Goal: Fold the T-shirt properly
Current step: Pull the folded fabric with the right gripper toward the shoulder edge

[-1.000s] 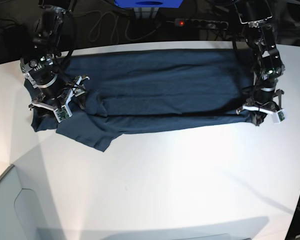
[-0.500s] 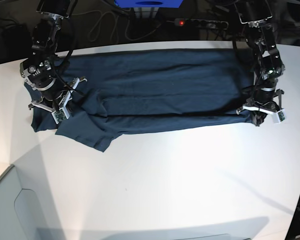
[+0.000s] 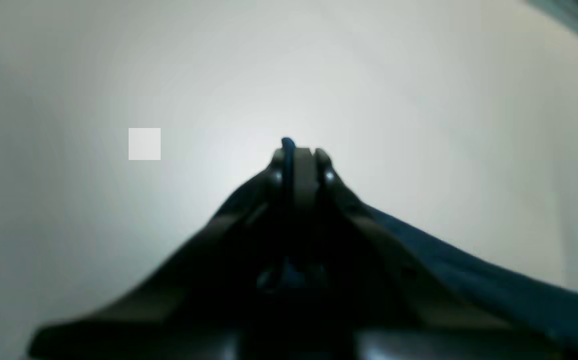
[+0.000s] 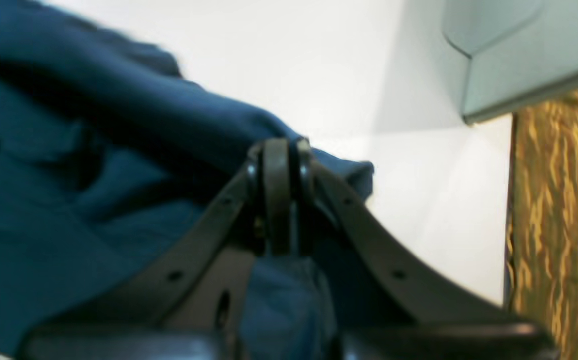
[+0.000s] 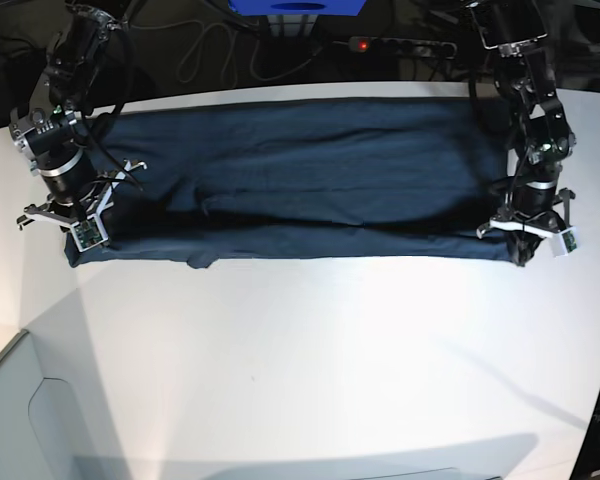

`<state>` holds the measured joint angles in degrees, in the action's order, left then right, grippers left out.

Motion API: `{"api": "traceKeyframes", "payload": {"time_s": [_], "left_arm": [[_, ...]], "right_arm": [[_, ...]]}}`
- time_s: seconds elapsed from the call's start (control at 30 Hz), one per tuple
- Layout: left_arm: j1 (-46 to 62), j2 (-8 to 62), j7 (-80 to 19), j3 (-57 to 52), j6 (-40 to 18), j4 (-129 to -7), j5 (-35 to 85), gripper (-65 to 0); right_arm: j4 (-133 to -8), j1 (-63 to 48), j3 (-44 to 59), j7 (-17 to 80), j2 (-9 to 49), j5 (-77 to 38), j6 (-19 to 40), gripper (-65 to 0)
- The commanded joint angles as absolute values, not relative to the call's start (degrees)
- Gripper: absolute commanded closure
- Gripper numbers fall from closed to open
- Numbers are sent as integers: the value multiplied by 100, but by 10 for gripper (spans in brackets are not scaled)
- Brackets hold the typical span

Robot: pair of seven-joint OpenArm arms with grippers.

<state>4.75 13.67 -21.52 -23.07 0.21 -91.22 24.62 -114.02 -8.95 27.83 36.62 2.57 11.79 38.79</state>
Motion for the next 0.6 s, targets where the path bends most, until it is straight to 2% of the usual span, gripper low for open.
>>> {"api": "traceKeyframes", "payload": {"time_s": [0.0, 0.4, 0.57], "left_arm": [[400, 1455, -2009, -2343, 4, -9288, 2492, 0], [769, 1455, -2009, -2352, 4, -10053, 2484, 0], [919, 1455, -1974, -2360, 4, -9982, 2484, 0]], "right_arm": [[-11521, -848, 2862, 3547, 312, 1121, 4000, -1], [-11767, -1499, 3178, 3486, 462, 1121, 4000, -1], [-11811, -1701, 3169, 3486, 453, 1121, 4000, -1]]}}
